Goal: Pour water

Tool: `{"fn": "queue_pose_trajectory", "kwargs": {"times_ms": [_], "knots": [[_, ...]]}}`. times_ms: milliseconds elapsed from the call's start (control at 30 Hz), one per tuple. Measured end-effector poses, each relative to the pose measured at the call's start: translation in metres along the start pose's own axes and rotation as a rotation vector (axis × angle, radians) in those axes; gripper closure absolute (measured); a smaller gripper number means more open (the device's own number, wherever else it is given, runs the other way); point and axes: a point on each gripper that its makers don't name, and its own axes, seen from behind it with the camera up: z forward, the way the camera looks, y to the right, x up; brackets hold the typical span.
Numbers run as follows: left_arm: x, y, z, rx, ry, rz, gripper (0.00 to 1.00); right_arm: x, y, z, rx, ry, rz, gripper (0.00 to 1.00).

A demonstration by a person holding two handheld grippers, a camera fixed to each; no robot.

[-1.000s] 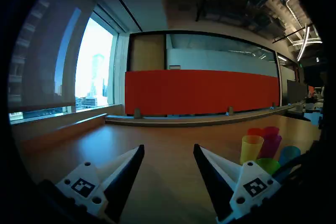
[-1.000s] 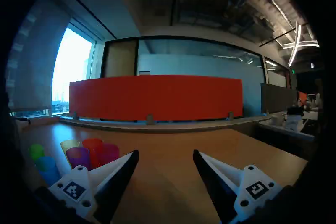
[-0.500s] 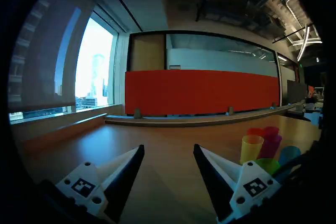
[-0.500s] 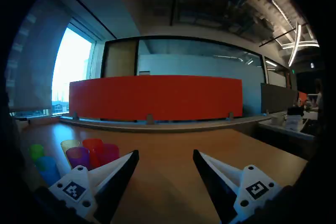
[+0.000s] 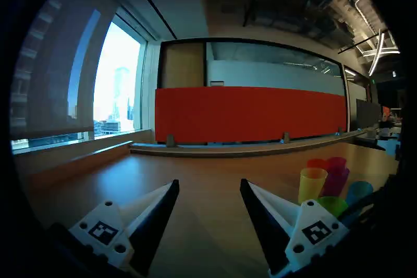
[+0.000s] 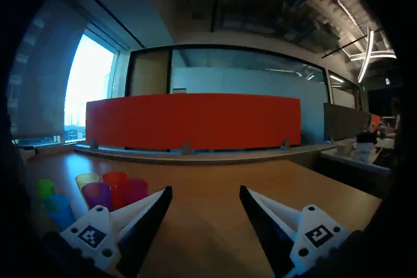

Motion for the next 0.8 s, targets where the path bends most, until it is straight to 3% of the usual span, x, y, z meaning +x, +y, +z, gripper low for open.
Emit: {"fn": "queue_pose_trajectory", "kwargs": {"times_ms": [800], "knots": [[0.0067,-0.0016,-0.0013,0.0,-0.002,0.0,0.14,0.0003,-0.0003,-0.0001,0.0,0.0,-0.001,0.0]]}}
